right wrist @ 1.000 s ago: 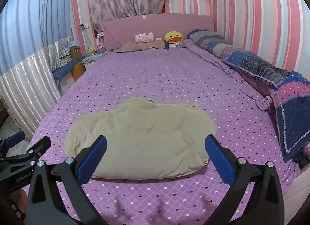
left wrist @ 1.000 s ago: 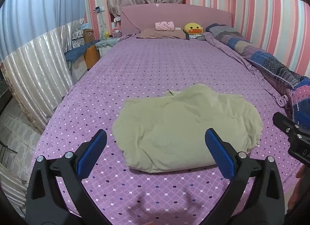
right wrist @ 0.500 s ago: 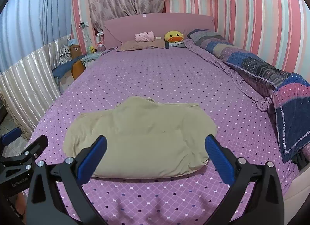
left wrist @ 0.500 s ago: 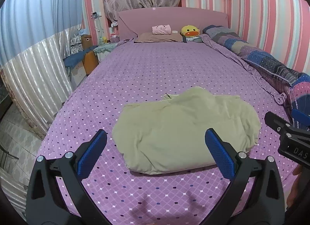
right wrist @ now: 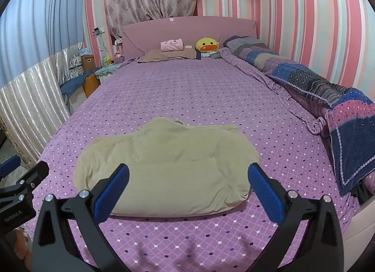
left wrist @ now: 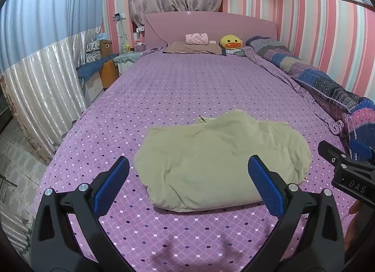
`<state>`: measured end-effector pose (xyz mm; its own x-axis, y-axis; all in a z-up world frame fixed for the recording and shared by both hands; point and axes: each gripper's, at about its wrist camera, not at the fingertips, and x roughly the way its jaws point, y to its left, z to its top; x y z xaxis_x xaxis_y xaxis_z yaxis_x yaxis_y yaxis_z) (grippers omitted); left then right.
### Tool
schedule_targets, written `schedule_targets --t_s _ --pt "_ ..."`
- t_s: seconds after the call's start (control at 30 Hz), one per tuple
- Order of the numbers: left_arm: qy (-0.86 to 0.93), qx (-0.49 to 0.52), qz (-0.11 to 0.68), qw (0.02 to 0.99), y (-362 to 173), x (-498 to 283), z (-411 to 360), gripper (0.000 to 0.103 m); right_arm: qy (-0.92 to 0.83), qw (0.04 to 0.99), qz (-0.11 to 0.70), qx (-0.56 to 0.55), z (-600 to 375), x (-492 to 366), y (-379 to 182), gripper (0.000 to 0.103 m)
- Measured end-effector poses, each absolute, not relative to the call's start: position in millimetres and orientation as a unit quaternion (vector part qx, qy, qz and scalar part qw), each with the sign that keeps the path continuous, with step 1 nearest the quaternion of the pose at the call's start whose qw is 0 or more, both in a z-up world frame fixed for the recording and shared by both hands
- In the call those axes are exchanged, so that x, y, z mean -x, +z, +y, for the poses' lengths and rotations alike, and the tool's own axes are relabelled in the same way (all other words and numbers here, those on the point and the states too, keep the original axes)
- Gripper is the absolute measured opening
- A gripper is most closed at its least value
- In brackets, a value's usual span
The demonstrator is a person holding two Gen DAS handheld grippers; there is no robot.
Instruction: Fold large clothes
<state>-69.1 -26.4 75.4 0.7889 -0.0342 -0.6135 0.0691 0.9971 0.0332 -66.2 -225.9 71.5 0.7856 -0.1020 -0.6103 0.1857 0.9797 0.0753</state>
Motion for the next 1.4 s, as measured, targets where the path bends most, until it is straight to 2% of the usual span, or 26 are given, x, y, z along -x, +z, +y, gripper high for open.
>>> schedule_targets --t_s 1.4 --pt "-0.022 -0.037 0.326 0.944 72.2 67.1 -22.5 0.1 -0.089 0.943 0.316 -0.055 -224.1 63.5 75.6 0.101"
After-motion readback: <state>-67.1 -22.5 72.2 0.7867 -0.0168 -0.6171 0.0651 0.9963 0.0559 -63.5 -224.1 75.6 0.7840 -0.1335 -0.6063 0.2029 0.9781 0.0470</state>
